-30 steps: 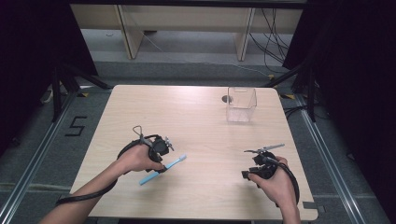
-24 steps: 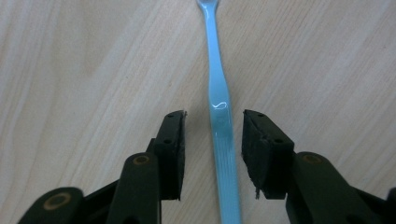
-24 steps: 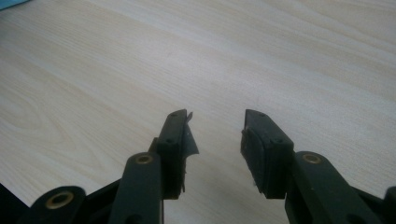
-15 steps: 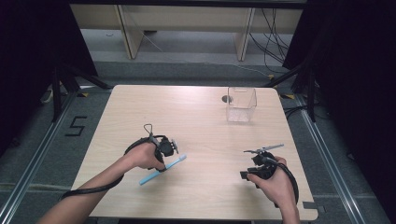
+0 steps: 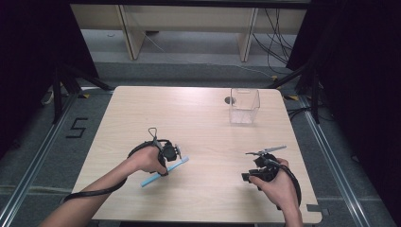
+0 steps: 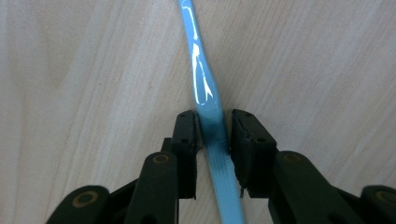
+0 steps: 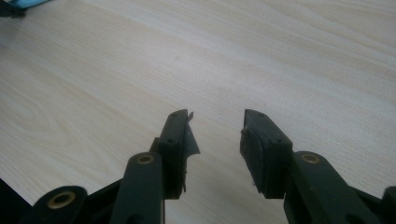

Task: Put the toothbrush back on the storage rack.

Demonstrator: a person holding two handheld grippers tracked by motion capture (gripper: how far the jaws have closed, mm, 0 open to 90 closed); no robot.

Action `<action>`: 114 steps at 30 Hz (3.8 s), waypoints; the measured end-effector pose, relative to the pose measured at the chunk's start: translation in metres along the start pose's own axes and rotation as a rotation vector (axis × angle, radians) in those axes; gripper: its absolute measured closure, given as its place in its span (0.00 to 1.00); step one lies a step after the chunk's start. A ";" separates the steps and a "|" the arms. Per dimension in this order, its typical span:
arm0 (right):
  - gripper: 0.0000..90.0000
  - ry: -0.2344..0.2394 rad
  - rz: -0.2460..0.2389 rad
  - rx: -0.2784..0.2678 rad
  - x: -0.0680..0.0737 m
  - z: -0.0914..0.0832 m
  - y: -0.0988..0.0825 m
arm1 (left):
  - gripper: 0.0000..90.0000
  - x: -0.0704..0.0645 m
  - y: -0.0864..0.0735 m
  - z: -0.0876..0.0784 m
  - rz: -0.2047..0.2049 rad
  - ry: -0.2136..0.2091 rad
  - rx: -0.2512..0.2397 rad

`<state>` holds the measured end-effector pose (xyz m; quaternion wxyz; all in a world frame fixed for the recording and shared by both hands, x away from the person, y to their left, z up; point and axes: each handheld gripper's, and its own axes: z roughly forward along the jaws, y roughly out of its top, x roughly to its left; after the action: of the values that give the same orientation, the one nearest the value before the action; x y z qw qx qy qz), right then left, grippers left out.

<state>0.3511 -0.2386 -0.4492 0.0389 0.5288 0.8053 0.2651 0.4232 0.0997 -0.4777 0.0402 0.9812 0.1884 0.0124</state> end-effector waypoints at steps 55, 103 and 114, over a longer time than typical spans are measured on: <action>0.68 0.190 -0.099 -0.207 0.038 0.034 0.008 | 0.87 -0.008 -0.045 -0.037 -0.137 0.065 -0.659; 0.68 0.234 -0.154 -0.640 0.077 0.041 0.030 | 0.87 -0.016 -0.051 -0.026 -0.267 0.136 -1.009; 0.70 0.271 -0.121 -0.684 0.086 0.040 0.036 | 0.87 -0.018 -0.045 -0.025 -0.269 0.135 -1.040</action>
<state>0.3570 -0.1372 -0.4476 0.1222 0.3966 0.6979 0.5838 0.3887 0.1363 -0.4565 0.5094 0.7963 0.2834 0.1617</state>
